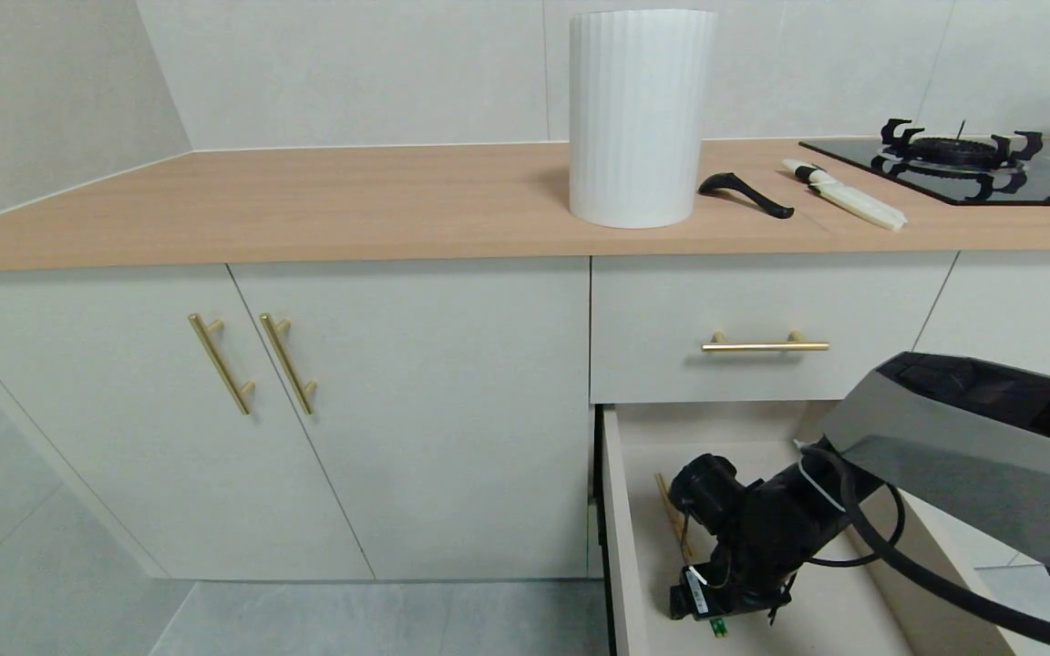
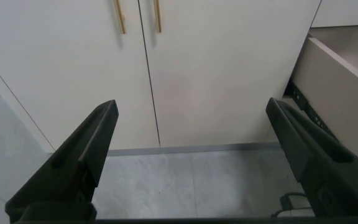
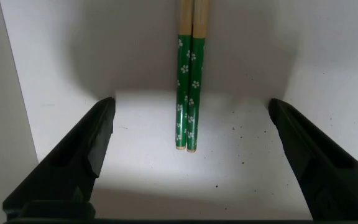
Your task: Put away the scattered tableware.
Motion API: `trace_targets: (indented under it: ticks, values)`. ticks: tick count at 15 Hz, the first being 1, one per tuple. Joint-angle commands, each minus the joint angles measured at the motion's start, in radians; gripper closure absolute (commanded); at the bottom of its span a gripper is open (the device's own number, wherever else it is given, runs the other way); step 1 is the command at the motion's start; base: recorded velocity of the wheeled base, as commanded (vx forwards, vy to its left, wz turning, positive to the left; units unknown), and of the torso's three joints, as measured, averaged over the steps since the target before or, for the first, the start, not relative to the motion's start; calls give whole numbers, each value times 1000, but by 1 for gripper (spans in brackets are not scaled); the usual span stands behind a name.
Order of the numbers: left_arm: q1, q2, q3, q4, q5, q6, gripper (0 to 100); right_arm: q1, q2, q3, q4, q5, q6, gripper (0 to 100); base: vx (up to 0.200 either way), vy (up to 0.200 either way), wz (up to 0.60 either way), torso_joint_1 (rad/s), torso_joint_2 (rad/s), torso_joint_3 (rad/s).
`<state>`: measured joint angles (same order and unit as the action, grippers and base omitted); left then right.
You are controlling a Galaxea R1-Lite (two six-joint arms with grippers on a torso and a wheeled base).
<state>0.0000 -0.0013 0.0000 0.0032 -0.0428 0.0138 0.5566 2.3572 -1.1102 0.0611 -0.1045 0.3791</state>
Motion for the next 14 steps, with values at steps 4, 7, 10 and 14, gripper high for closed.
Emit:
trace_targets:
  ticks: [4, 7, 10, 14]
  values:
    - [0, 1, 0, 0, 0, 0, 0, -4, -283, 27, 69, 3, 12, 0, 0, 0, 0, 0, 0, 0]
    - [0, 1, 0, 0, 0, 0, 0, -17, -520, 69, 109, 8, 3, 0, 0, 0, 0, 0, 0, 0]
    - [0, 1, 0, 0, 1, 0, 0, -18, -696, 81, 114, 0, -29, 0, 0, 0, 0, 0, 0, 0]
    - [0, 1, 0, 0, 0, 0, 0, -40, -796, 79, 111, -9, -57, 0, 0, 0, 0, 0, 0, 0]
